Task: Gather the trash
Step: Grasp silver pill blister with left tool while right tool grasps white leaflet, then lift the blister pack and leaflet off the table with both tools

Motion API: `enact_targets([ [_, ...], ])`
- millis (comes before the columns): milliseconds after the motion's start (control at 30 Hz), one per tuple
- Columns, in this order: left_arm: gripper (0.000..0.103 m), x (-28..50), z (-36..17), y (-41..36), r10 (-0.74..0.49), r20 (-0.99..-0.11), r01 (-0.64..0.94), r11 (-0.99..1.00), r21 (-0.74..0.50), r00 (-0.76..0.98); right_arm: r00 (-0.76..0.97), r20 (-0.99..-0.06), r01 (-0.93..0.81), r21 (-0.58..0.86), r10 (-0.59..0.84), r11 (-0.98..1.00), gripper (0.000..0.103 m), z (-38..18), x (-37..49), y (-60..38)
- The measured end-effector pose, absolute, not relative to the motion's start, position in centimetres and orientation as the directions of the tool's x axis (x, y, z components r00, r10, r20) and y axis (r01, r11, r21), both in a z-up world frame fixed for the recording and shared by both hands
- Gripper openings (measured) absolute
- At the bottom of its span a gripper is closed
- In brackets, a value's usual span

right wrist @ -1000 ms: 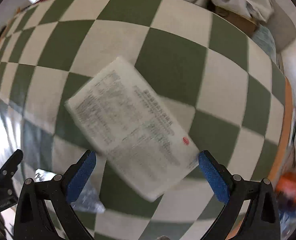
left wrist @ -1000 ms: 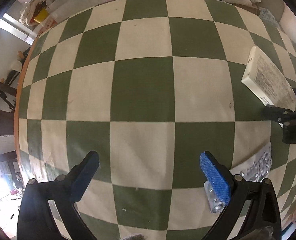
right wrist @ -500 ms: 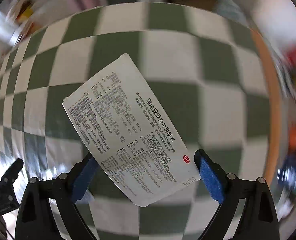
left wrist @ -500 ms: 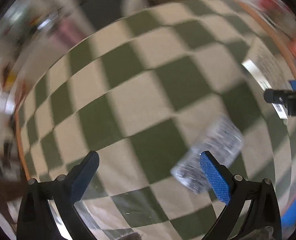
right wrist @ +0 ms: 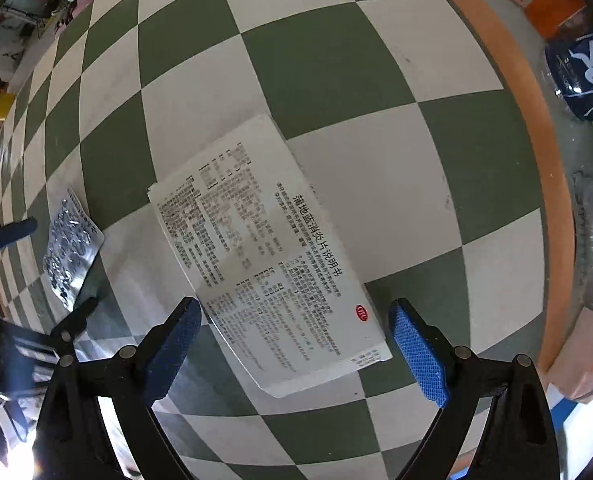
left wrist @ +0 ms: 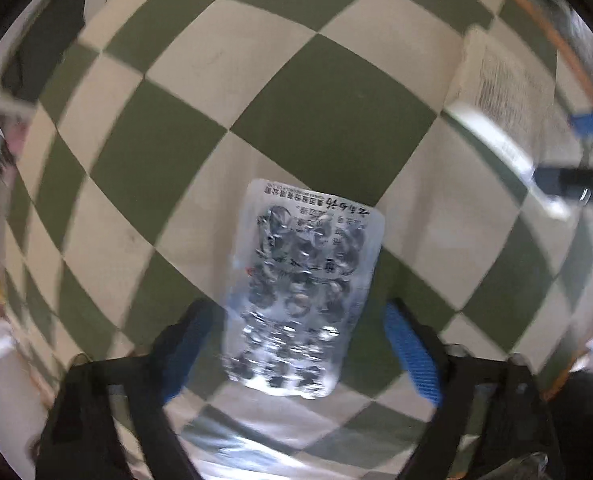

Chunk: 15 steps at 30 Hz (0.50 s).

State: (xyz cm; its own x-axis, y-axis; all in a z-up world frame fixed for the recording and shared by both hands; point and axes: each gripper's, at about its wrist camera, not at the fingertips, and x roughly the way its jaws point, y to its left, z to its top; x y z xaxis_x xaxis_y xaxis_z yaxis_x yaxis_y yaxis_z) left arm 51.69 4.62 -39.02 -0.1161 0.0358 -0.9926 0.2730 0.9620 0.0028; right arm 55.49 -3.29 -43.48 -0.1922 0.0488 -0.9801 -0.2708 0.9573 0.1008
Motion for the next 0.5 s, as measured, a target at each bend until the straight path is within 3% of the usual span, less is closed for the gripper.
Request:
enact_targets([
  [33, 0.067, 51.6, -38.7, 4.8, 0.032, -0.994, 0.244, 0.97, 0.006, -0.103, -0.197, -0.979, -0.274, 0.105, 0.051, 0.956, 0.096, -43.5, 55.1, -3.3],
  [167, 0.067, 51.3, -38.3, 5.9, 0.001, -0.996, 0.065, 0.998, -0.005, -0.092, -0.2, -0.978, -0.284, 0.115, 0.059, 0.952, 0.096, -43.1, 54.8, -2.7],
  [433, 0.066, 46.6, -37.6, 9.0, -0.113, -0.993, -0.536, 0.841, -0.073, -0.042, -0.13, -0.991, -0.399, 0.06, 0.009, 0.915, 0.096, -43.0, 53.0, 1.3],
  [500, 0.067, 46.0, -37.5, 8.4, -0.142, -0.989, -0.567, 0.818, -0.095, -0.039, -0.132, -0.991, -0.411, 0.055, 0.0, 0.91, 0.096, -43.9, 52.5, 2.0],
])
